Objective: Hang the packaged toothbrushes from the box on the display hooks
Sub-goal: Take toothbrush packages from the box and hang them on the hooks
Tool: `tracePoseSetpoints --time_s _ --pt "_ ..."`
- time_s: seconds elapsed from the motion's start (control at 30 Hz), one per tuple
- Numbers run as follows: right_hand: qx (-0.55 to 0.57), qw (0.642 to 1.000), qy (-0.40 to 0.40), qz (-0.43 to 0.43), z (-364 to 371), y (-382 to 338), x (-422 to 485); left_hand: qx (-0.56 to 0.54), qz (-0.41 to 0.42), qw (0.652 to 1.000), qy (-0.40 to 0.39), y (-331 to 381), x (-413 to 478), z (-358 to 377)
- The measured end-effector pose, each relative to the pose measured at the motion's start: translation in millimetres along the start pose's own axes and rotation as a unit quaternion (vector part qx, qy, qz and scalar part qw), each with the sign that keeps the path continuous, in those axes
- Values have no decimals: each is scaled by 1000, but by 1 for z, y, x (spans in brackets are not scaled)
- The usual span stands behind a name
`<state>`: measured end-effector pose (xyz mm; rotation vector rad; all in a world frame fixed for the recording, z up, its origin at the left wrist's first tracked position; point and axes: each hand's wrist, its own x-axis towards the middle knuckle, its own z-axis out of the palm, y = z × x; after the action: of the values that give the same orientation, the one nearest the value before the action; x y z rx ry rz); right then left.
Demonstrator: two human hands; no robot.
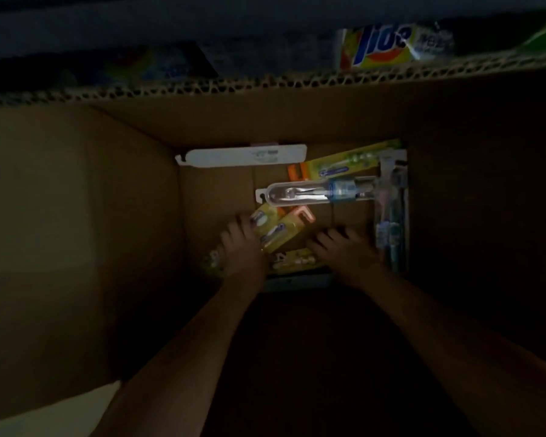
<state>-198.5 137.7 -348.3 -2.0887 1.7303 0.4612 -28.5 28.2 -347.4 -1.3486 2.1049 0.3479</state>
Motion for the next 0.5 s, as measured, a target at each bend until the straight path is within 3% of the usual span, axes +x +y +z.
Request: tracePoseSetpoints --time_s 0.17,0.27,0.4,0.5 --pt "93 994 -42 30 -28 9 -2 -54 18 995 -88 -4 12 -27" --pt "158 981 -106 47 -58 12 -6 -1 23 994 -108 -8 1 -47" --pt "335 925 -120 134 -98 5 -14 -15 23 993 -117 -14 -29 -86" --pt "506 837 -111 180 -144 -9 -29 -132 25 982 -129 -10 -70 -137"
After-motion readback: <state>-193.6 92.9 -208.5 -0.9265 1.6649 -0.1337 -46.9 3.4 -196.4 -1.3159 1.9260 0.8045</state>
